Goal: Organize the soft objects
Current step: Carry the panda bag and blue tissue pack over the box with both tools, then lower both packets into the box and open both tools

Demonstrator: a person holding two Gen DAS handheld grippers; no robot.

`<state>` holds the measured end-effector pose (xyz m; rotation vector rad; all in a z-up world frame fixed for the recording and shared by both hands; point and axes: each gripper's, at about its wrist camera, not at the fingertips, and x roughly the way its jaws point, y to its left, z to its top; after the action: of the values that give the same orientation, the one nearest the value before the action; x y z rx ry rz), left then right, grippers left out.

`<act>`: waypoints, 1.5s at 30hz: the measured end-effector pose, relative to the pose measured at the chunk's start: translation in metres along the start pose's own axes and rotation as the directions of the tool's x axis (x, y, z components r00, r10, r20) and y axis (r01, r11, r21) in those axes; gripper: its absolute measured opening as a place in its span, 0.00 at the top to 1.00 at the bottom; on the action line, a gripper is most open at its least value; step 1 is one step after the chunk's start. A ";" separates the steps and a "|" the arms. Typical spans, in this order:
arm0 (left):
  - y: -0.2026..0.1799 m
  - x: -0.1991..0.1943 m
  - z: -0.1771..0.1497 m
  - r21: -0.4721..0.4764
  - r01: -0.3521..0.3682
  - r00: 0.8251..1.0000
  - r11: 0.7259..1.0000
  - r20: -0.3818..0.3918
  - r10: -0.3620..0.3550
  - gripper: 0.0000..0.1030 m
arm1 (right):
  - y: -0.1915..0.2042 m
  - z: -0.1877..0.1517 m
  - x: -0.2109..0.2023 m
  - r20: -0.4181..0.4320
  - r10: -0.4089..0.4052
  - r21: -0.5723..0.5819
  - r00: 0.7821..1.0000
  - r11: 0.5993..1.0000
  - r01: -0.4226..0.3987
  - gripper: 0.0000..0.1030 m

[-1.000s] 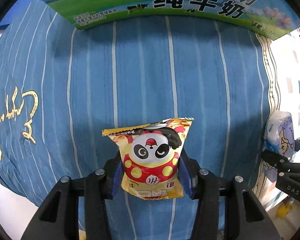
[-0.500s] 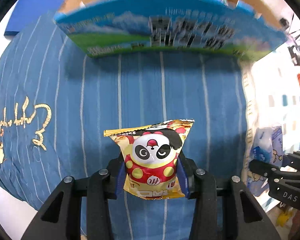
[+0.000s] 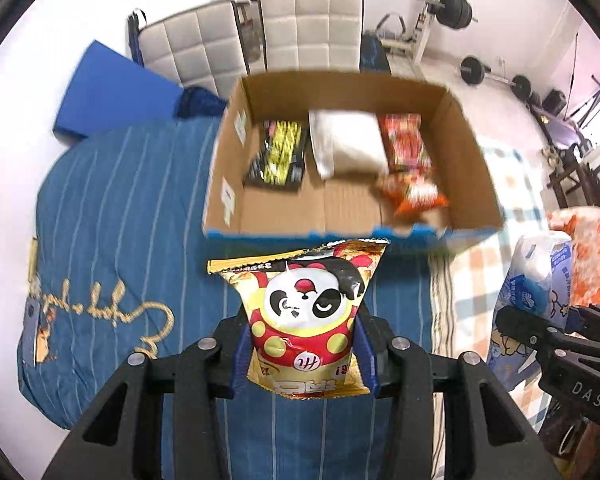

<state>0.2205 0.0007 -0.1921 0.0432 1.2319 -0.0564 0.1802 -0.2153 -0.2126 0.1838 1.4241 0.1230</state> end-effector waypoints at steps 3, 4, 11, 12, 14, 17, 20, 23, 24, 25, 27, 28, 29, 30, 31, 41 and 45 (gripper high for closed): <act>0.007 -0.012 0.012 -0.013 0.001 0.999 1.000 0.037 -0.001 0.61 | 0.015 0.017 -0.008 0.031 0.004 -0.009 1.000 1.000 -0.004 0.57; 0.008 -0.015 0.016 -0.016 0.000 0.999 1.000 0.047 0.001 0.61 | 0.017 0.022 -0.013 0.038 -0.005 -0.019 0.999 1.000 0.005 0.57; 0.015 -0.012 0.049 -0.030 0.013 0.998 0.999 0.061 -0.011 0.61 | 0.048 0.059 -0.016 0.081 -0.019 -0.045 0.997 0.999 0.023 0.57; 0.017 -0.010 0.057 -0.036 0.026 0.998 0.999 0.060 -0.023 0.61 | 0.051 0.065 -0.015 0.086 -0.020 -0.050 0.996 0.998 0.024 0.57; 0.022 -0.003 0.073 -0.041 0.037 0.998 0.998 0.061 -0.035 0.61 | 0.056 0.077 -0.012 0.088 -0.017 -0.054 0.996 0.998 0.022 0.57; 0.029 0.013 0.097 -0.056 0.072 0.997 0.996 0.033 -0.071 0.61 | 0.061 0.100 0.010 0.093 -0.020 -0.051 0.996 0.998 0.025 0.57; 0.036 0.039 0.122 -0.065 0.105 0.994 0.992 -0.027 -0.107 0.61 | 0.064 0.123 0.030 0.079 0.003 -0.040 0.997 0.999 0.000 0.57; 0.041 0.077 0.143 -0.065 0.118 0.985 0.991 -0.117 -0.125 0.61 | 0.067 0.144 0.054 0.053 0.023 -0.032 0.998 0.999 -0.022 0.57; 0.041 0.088 0.146 -0.068 0.126 0.981 0.990 -0.142 -0.135 0.61 | 0.068 0.151 0.064 0.038 0.035 -0.030 0.999 0.999 -0.034 0.57; 0.042 0.101 0.150 -0.067 0.125 0.975 0.990 -0.177 -0.135 0.61 | 0.068 0.158 0.076 0.015 0.053 -0.019 0.998 0.998 -0.053 0.57; 0.043 0.129 0.154 -0.068 0.138 0.956 0.988 -0.252 -0.151 0.61 | 0.070 0.167 0.096 -0.024 0.074 -0.014 0.997 0.997 -0.075 0.57; 0.045 0.143 0.155 -0.077 0.143 0.944 0.987 -0.288 -0.159 0.61 | 0.071 0.171 0.107 -0.044 0.087 -0.003 0.995 0.996 -0.088 0.57; 0.046 0.152 0.155 -0.086 0.144 0.937 0.986 -0.309 -0.164 0.61 | 0.072 0.175 0.115 -0.062 0.095 -0.004 0.994 0.995 -0.095 0.57; 0.046 0.163 0.155 -0.089 0.148 0.925 0.985 -0.340 -0.169 0.61 | 0.073 0.178 0.128 -0.088 0.099 0.005 0.991 0.995 -0.099 0.57; 0.046 0.172 0.154 -0.100 0.160 0.912 0.982 -0.367 -0.186 0.61 | 0.072 0.180 0.135 -0.102 0.104 0.012 0.989 0.995 -0.103 0.57; 0.033 0.225 0.142 -0.119 0.172 0.834 0.978 -0.510 -0.209 0.60 | 0.067 0.184 0.210 -0.236 0.156 0.084 0.959 0.987 -0.140 0.56; 0.028 0.239 0.130 -0.089 0.154 0.810 0.984 -0.559 -0.177 0.60 | 0.064 0.182 0.224 -0.260 0.145 0.086 0.955 0.988 -0.126 0.51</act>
<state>0.4240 0.0155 -0.3746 -0.0910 1.8357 -0.1825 0.3939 -0.1185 -0.3920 0.3321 1.6841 0.2184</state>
